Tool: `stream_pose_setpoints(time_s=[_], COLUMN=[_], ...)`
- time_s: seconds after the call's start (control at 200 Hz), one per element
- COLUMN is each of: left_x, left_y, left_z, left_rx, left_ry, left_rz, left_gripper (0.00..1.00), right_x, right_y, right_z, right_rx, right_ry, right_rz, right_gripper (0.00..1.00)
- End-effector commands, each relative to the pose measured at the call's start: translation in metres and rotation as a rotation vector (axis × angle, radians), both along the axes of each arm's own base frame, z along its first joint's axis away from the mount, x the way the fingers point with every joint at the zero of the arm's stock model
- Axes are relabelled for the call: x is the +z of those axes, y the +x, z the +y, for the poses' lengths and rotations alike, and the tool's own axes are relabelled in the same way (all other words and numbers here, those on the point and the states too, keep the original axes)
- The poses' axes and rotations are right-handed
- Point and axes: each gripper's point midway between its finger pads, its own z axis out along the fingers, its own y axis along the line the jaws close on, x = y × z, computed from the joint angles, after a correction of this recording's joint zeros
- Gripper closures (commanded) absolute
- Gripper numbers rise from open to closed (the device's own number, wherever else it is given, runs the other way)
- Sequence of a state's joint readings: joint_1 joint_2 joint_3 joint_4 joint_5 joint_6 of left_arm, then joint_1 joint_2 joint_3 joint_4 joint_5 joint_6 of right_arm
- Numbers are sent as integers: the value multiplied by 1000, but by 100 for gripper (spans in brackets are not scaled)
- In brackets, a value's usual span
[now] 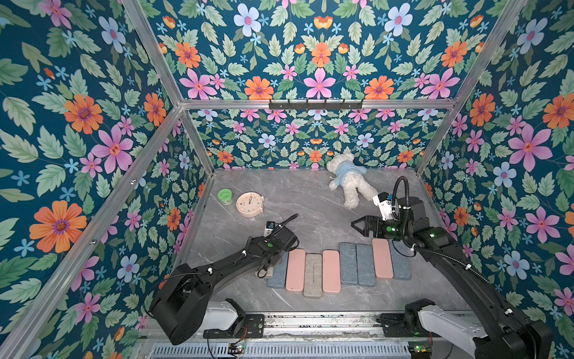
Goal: Close the glasses case
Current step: Place the glasses case at the center of the board.
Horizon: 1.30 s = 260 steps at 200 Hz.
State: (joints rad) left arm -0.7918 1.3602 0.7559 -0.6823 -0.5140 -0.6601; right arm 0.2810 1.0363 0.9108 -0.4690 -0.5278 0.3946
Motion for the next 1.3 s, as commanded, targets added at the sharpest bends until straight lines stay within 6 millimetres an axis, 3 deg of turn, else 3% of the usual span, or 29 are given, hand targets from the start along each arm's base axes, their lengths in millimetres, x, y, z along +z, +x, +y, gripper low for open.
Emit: stream_pose_setpoints(time_s=[0.0,0.43,0.75,1.065,1.295], left_x=[3,9,-2,-15,-12], left_y=[-6,-22,-23,-20,-18], left_z=[19,29,27,20,21], left_rx=[85,131,119,85,98], left_ry=[94,109,152,181,192], left_rz=[-15,-33,22,72,59], left_gripper=[40,41,38,18,13], right_x=[7,6,10,9,9], right_y=[-1,-2,-7,-6,-6], right_z=[3,4,3,4,4], right_rx=[13,22,27,34,36], right_ry=[18,21,22,25,25], right_rz=[-21,-18,-30,-29,-27], right_gripper=[3,3,3,3,3])
